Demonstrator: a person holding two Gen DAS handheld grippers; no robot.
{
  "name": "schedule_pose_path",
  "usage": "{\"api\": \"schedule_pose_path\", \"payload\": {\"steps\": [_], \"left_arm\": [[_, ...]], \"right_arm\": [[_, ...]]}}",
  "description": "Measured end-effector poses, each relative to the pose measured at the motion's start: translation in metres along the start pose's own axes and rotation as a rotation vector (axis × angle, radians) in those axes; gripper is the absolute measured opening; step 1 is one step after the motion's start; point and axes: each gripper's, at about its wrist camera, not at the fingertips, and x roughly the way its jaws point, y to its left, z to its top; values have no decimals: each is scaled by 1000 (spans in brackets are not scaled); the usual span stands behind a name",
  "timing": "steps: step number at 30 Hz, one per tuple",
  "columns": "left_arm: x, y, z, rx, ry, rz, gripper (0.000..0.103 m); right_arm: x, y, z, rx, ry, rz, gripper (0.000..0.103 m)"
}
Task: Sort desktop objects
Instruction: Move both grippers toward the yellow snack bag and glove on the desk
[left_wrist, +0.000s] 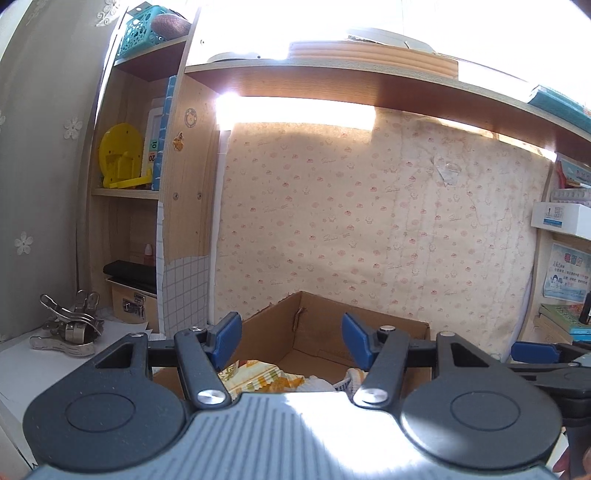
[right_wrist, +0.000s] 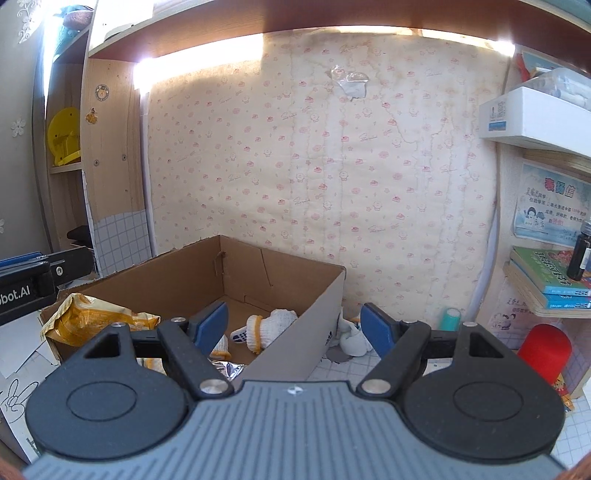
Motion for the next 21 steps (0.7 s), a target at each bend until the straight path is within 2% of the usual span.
{"api": "schedule_pose_path", "payload": {"steps": [21], "left_arm": [[-43,-102,-33,137,-47,-247,63]], "right_arm": [[-73,-87,-40,88,-40,-172,80]]}}
